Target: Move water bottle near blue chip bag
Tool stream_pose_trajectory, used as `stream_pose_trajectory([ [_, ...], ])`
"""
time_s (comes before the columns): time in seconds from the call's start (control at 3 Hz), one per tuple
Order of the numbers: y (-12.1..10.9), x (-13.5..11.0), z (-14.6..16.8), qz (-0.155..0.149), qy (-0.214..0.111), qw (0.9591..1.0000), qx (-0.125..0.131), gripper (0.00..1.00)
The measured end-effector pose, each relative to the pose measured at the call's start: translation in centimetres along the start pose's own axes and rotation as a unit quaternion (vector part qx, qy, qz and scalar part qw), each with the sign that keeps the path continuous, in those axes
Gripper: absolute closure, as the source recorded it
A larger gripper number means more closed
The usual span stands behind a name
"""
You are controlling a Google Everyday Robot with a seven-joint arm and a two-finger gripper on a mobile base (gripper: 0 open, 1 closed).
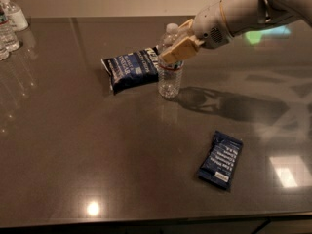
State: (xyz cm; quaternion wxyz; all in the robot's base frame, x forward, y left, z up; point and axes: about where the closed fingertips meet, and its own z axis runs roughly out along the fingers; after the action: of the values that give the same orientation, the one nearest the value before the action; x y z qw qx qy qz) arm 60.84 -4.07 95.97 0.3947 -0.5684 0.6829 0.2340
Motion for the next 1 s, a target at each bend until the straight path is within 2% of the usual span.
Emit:
stream_pose_trajectory([
  [0.67, -1.07, 0.74, 0.65, 0.009, 0.0, 0.9999, 0.007, 0.05],
  [1.0, -0.99, 0.66, 0.78, 0.008, 0.0, 0.9999, 0.006, 0.0],
])
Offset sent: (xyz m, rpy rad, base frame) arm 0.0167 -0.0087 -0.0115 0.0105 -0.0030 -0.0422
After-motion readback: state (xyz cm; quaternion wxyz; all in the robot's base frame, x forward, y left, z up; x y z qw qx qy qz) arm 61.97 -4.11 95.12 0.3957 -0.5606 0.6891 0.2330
